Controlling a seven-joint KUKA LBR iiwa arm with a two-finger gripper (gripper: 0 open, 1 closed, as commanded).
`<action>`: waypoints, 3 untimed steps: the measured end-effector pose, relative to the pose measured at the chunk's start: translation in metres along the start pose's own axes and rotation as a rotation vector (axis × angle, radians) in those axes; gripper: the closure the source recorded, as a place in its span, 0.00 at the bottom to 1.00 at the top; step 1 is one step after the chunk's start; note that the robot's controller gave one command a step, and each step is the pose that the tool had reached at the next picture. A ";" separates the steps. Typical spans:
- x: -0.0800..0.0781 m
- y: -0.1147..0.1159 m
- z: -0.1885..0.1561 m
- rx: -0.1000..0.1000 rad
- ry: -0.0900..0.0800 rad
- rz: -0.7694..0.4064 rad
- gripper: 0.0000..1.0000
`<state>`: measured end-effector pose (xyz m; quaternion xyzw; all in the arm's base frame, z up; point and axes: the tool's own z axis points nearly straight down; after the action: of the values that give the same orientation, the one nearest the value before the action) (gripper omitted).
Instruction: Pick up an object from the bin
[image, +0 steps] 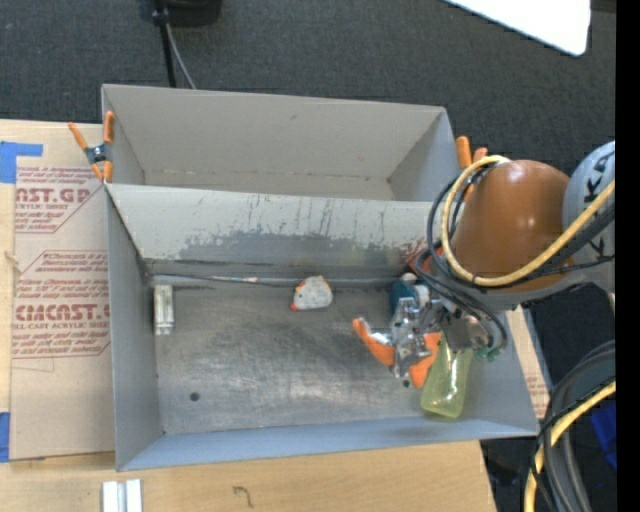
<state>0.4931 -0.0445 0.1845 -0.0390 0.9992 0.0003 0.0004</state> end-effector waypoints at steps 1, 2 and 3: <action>0.000 0.000 0.000 0.000 0.000 0.000 1.00; -0.009 0.004 -0.005 0.000 0.004 -0.129 1.00; -0.016 0.026 0.020 0.002 -0.006 -0.452 1.00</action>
Offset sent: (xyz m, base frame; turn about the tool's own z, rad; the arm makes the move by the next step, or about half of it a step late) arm 0.0394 0.0202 0.0219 -0.5033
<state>0.5072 -0.0174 0.1641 -0.2620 0.9651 -0.0005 0.0033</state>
